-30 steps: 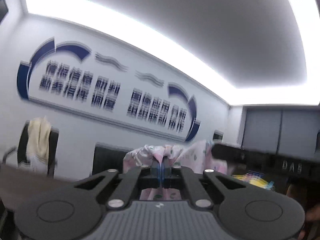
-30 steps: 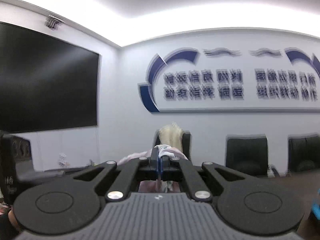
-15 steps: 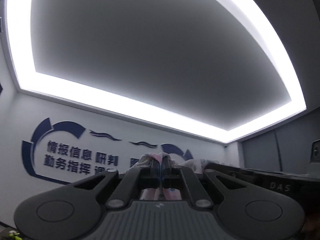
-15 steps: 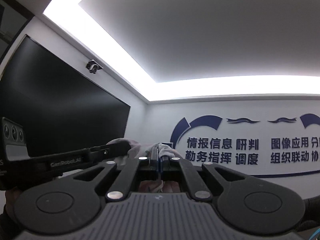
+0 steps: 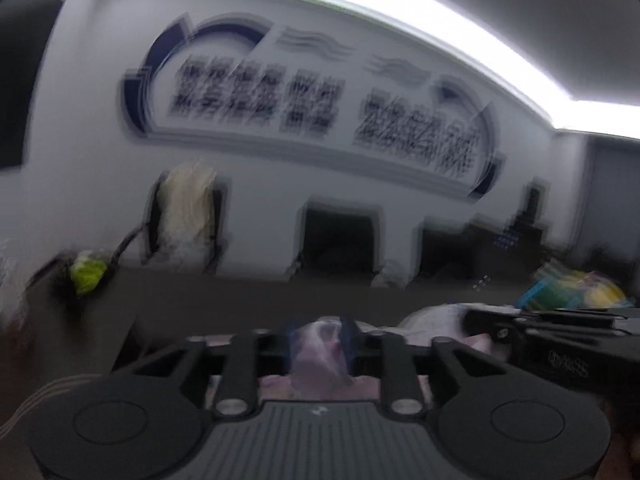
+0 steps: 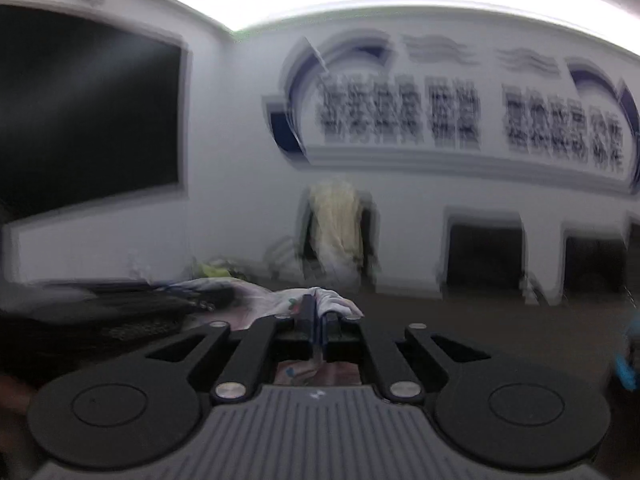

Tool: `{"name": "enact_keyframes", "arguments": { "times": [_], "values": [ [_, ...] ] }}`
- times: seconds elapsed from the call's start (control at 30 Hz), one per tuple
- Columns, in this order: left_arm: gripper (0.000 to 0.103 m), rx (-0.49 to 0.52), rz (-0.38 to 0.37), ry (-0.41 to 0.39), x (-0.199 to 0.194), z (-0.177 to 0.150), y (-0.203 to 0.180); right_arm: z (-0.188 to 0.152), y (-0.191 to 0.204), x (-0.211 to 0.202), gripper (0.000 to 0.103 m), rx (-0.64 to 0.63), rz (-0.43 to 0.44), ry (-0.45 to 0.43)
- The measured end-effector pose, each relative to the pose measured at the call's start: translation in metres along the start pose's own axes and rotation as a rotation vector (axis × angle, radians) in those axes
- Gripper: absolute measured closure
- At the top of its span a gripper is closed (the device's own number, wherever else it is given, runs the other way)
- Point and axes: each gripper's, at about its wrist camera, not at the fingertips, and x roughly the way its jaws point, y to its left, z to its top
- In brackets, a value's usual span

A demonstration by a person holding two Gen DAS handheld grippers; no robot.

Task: Fold clothes
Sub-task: 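Lift the pink floral dress high with both grippers to shake it out, then lower the dress onto the table with both grippers, spreading it out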

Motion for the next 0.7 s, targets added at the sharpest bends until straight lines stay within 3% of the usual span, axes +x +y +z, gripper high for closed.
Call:
{"name": "enact_keyframes", "arguments": {
  "times": [0.1, 0.13, 0.2, 0.23, 0.37, 0.43, 0.57, 0.63, 0.7],
  "values": [
    [0.062, 0.034, 0.023, 0.138, 0.014, -0.056, 0.021, -0.065, -0.043, 0.085, 0.097, 0.076, -0.115, 0.243],
    [0.058, 0.045, 0.030, 0.184, 0.019, -0.075, 0.028, -0.085, -0.053, 0.095, 0.095, 0.099, -0.097, 0.271],
    [0.045, 0.086, -0.010, 0.208, -0.005, -0.120, 0.037, -0.121, -0.066, 0.097, 0.074, 0.119, -0.043, 0.284],
    [0.045, 0.107, -0.033, 0.211, -0.017, -0.144, 0.042, -0.136, -0.067, 0.090, 0.055, 0.110, -0.023, 0.278],
    [0.044, 0.141, -0.048, 0.229, -0.040, -0.206, 0.048, -0.183, -0.042, 0.039, 0.043, 0.001, 0.084, 0.246],
    [0.044, 0.166, -0.031, 0.218, -0.046, -0.221, 0.042, -0.201, -0.021, 0.012, 0.037, -0.051, 0.135, 0.232],
    [0.044, 0.169, -0.022, 0.225, -0.038, -0.219, 0.037, -0.219, 0.016, -0.019, 0.037, -0.071, 0.298, 0.263],
    [0.045, 0.150, -0.025, 0.245, -0.031, -0.214, 0.040, -0.233, 0.032, -0.030, 0.037, -0.099, 0.318, 0.283],
    [0.063, 0.143, -0.015, 0.257, -0.029, -0.215, 0.042, -0.250, 0.046, -0.030, 0.037, -0.144, 0.271, 0.271]
  ]
}}
